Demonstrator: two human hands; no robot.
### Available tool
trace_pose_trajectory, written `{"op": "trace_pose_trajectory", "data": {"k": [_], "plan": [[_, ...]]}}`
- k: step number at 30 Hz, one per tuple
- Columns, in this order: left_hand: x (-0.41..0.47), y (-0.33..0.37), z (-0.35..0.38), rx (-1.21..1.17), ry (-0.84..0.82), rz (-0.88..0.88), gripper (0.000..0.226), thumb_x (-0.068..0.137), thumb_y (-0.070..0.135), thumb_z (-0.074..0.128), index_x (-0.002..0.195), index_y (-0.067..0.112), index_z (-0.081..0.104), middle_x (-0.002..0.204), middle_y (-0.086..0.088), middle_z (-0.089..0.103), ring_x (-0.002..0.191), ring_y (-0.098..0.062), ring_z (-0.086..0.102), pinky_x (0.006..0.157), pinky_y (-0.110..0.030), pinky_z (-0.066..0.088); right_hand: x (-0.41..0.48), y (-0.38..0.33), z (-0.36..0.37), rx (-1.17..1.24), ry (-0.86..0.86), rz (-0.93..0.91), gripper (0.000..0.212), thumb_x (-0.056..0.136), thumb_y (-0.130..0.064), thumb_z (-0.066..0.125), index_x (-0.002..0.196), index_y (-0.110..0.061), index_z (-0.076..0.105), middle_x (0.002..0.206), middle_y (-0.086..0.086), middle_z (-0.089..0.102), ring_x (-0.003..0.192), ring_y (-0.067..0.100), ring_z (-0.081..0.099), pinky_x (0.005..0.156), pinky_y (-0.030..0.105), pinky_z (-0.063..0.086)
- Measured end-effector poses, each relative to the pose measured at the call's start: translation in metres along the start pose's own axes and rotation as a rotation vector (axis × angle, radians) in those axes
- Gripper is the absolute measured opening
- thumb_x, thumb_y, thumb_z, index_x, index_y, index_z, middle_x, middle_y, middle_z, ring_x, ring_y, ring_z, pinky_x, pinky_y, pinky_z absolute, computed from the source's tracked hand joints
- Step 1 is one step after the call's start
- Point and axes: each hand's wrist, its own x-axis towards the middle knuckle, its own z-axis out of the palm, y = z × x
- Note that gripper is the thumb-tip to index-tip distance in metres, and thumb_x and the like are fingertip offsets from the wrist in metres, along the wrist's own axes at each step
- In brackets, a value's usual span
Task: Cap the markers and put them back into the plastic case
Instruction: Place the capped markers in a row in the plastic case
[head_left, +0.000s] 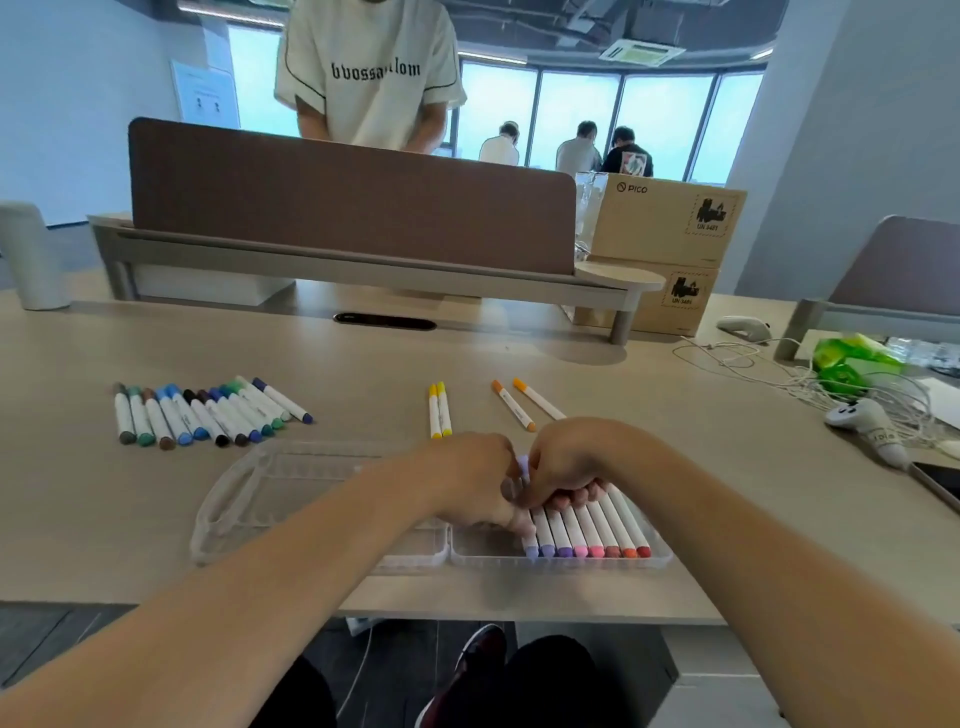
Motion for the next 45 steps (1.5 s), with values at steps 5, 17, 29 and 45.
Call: {"op": "trace_pose_trajectory", "data": {"k": [5, 17, 29, 45], "plan": [[0.026, -0.014, -0.01, -0.079, 0.069, -0.034, 0.038, 0.089, 0.043, 0.065, 0.12, 0.021, 0.068, 0.115, 0.001, 0.064, 0.1, -0.019, 0.061, 0.088, -0.033, 0.051, 0.012, 0.014, -0.018, 0.129, 0.139, -0.044, 0.031, 0.087, -0.036, 0.067, 0.068, -0.011, 0.062, 0.063, 0.007, 0.054, 0.046, 0.016, 0.039, 0.046, 0.022, 0.032], [0.083, -0.042, -0.023, -0.282, 0.355, -0.114, 0.02, 0.094, 0.024, 0.053, 0.089, 0.015, 0.07, 0.075, 0.001, 0.062, 0.07, -0.017, 0.057, 0.061, -0.03, 0.044, 0.106, 0.007, -0.055, 0.135, 0.685, 0.148, 0.028, 0.086, -0.023, 0.067, 0.066, -0.011, 0.053, 0.065, 0.004, 0.056, 0.059, 0.02, 0.054, 0.058, 0.029, 0.043], [0.052, -0.04, -0.019, -0.226, 0.322, -0.149, 0.024, 0.096, 0.023, 0.051, 0.11, 0.015, 0.068, 0.107, -0.003, 0.068, 0.096, -0.019, 0.062, 0.089, -0.036, 0.051, 0.062, -0.01, -0.041, 0.138, 0.554, 0.064, 0.021, 0.086, -0.019, 0.062, 0.068, -0.01, 0.059, 0.064, 0.005, 0.053, 0.059, 0.02, 0.05, 0.057, 0.026, 0.04], [-0.003, -0.022, 0.016, 0.001, 0.065, -0.054, 0.008, 0.087, 0.021, 0.051, 0.087, 0.021, 0.059, 0.086, 0.002, 0.061, 0.087, -0.027, 0.062, 0.074, -0.034, 0.049, -0.023, -0.023, 0.027, 0.189, 0.209, -0.007, 0.045, 0.097, -0.023, 0.046, 0.055, -0.009, 0.048, 0.042, 0.002, 0.041, 0.027, 0.009, 0.03, 0.035, 0.013, 0.024]]}}
